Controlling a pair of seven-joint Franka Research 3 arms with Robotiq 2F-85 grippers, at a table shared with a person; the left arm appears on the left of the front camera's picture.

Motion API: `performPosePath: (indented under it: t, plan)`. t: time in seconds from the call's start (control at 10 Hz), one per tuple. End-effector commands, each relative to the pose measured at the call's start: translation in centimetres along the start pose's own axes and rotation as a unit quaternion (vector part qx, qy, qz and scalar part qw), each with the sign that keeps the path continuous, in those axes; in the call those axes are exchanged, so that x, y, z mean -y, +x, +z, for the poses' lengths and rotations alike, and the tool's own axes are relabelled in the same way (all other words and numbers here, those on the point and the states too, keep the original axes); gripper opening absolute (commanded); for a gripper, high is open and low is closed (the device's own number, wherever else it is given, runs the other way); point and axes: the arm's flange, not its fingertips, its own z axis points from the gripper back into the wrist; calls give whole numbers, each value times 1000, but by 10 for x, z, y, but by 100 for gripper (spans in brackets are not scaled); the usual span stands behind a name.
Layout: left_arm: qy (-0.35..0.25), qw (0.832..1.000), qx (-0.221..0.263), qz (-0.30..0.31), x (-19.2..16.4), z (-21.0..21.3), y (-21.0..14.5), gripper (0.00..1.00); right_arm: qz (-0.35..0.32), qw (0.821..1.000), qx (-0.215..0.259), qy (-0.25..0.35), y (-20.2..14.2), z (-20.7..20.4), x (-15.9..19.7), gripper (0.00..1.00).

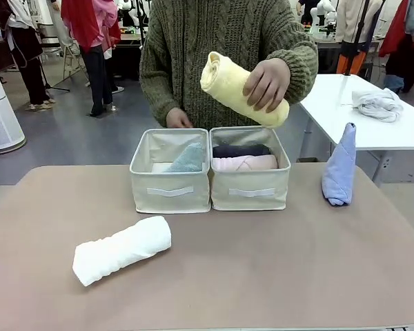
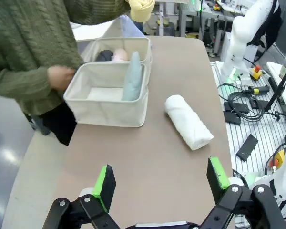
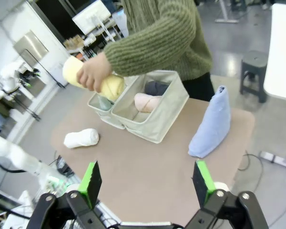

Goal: Sort the towels based on their folding style.
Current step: Pick up another triangle-folded towel from the table and place it in the left Fabric basket.

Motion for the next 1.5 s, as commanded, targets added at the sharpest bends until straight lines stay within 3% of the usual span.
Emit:
performPosePath:
  t: [0.0,0.3,0.5,0.7,0.8,0.9,1.2,1.4]
  plan:
    - [41,999,4,-2,-9,44,-16,100,7,1000,12,9,0,-1,0,100]
    - [71,997,9,18,2,82,-44,100,7,1000,12,9,0,-1,0,100]
    - [76,994,76,-3,5,86,-54,100,7,1000,12,9,0,-1,0,100]
    - [85,990,109,-4,5,83,-63,100,7,1000,12,9,0,-1,0,100]
    - [73,991,114,-10,-3,79,-61,100,7,1000,12,9,0,-1,0,100]
    - [86,993,84,13,4,85,-57,100,7,1000,12,9,0,-1,0,100]
    - [86,993,84,13,4,85,-57,100,0,1000,0,0,0,0,0,100]
    - [86,993,84,13,4,85,-57,100,-12,997,-39,-66,-3,-11,-7,100]
